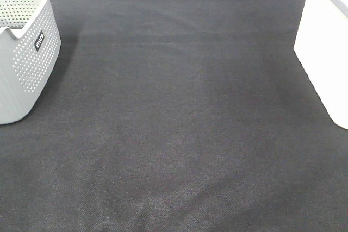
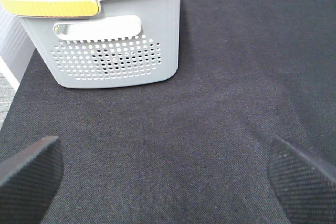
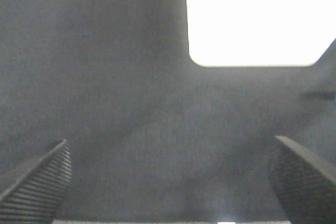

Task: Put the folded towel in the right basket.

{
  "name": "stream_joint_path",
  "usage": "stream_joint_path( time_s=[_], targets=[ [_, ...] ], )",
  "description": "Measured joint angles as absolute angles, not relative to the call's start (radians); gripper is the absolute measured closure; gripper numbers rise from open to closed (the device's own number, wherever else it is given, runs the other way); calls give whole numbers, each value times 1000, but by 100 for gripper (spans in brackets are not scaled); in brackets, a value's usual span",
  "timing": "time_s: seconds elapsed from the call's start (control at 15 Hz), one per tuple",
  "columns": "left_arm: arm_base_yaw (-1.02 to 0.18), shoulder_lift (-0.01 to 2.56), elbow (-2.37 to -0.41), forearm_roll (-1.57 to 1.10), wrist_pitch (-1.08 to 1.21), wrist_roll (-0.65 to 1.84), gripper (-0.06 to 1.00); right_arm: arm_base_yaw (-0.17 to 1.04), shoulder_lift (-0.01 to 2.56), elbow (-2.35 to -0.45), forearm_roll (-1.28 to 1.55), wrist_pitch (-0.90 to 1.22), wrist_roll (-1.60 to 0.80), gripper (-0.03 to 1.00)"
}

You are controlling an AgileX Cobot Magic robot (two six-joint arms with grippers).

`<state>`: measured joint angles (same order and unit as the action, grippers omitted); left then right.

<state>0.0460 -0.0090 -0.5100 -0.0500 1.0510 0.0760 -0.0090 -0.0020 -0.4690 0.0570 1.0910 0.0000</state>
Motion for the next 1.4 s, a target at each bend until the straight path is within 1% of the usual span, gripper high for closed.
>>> stream_joint_path(
  time_s=[1.4],
  targets=[
    [46, -9, -510, -50, 1051, 76, -5, -9, -3, -455, 23, 1104, -25, 0]
  ],
)
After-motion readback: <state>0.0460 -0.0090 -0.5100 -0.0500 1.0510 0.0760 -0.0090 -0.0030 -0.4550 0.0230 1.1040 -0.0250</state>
